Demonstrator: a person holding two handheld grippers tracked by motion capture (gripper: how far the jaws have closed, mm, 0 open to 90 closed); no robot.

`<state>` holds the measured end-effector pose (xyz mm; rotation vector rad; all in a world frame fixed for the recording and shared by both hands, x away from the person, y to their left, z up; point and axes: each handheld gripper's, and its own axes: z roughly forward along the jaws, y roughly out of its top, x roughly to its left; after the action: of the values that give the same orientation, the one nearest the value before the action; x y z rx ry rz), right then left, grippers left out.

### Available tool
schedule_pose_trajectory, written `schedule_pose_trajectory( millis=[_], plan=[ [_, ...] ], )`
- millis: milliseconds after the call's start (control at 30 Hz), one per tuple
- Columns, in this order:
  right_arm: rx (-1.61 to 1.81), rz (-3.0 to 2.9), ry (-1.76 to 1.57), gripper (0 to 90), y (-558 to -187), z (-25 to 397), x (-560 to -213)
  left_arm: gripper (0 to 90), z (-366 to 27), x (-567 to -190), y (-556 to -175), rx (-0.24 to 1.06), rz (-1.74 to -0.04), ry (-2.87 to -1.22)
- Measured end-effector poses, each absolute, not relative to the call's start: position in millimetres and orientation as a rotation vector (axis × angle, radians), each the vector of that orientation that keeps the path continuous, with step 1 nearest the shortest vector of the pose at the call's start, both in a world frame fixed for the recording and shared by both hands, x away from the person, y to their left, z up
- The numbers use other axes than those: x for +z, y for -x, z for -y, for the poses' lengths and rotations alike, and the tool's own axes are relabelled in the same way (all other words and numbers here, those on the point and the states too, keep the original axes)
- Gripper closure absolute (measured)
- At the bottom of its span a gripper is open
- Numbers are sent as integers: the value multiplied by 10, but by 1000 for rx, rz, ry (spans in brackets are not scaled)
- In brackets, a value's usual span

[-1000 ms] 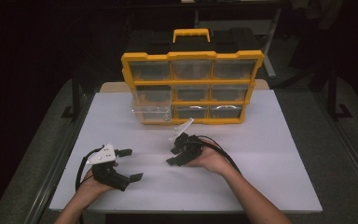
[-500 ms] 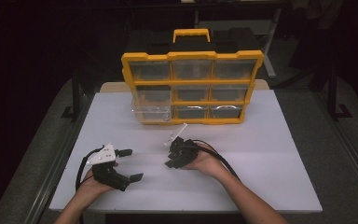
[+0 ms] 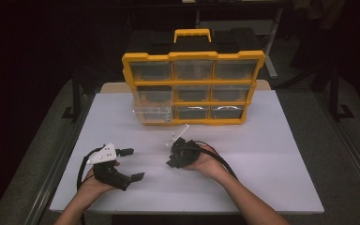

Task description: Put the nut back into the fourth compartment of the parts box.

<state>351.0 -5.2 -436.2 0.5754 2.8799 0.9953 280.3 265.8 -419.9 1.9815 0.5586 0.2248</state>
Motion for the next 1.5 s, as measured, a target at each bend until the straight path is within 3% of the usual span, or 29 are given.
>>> schedule_pose_trajectory(
  millis=[633, 1500],
  plan=[
    [1038, -2853, -669, 690, -3579, 313, -4026, 11, -2680, -4197, -2785, 227, -553, -1980],
    [1181, -2743, -687, 690, -3674, 521, -3318, 11, -2693, -4200, -2777, 230, -564, -1969]
  ],
)
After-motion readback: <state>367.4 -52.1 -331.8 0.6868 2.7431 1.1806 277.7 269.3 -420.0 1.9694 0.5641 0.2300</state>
